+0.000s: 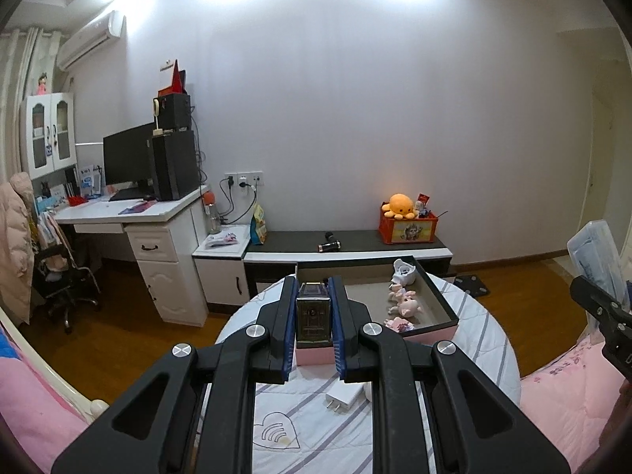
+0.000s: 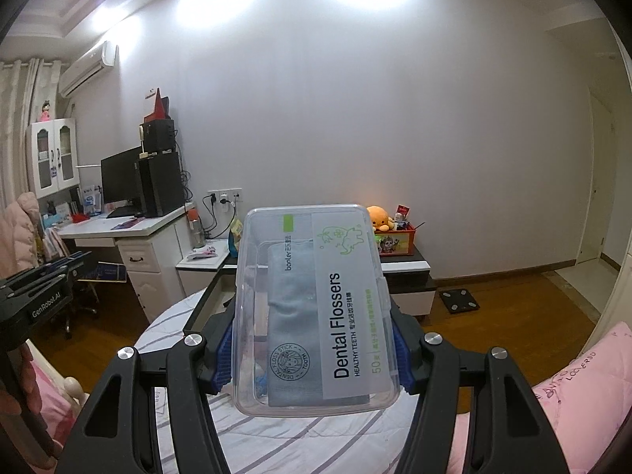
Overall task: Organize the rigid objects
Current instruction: 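Lift the stick with the left tool while the right tool carries the flosser box over the box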
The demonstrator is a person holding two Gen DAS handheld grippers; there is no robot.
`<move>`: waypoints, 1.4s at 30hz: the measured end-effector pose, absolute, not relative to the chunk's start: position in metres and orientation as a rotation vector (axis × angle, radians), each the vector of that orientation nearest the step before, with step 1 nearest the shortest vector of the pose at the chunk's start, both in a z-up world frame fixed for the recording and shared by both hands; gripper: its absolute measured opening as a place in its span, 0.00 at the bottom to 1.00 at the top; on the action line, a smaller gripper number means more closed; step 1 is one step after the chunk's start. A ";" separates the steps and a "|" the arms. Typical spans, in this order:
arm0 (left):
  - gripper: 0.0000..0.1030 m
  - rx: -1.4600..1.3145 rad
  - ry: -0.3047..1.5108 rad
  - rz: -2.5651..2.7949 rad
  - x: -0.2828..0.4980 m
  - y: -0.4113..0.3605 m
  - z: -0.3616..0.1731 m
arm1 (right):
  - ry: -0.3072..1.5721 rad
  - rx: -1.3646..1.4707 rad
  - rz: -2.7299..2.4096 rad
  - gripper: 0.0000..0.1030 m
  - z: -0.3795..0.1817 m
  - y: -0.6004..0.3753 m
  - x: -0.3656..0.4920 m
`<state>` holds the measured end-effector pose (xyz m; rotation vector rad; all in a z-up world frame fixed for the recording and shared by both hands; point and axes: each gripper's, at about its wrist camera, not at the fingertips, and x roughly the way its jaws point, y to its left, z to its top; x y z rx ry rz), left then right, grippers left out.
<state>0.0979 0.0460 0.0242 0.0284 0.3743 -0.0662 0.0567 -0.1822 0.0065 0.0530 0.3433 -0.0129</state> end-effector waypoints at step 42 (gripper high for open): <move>0.15 0.020 0.932 -0.069 0.408 0.022 -0.118 | 0.812 -0.020 0.020 0.61 -0.111 -0.192 0.336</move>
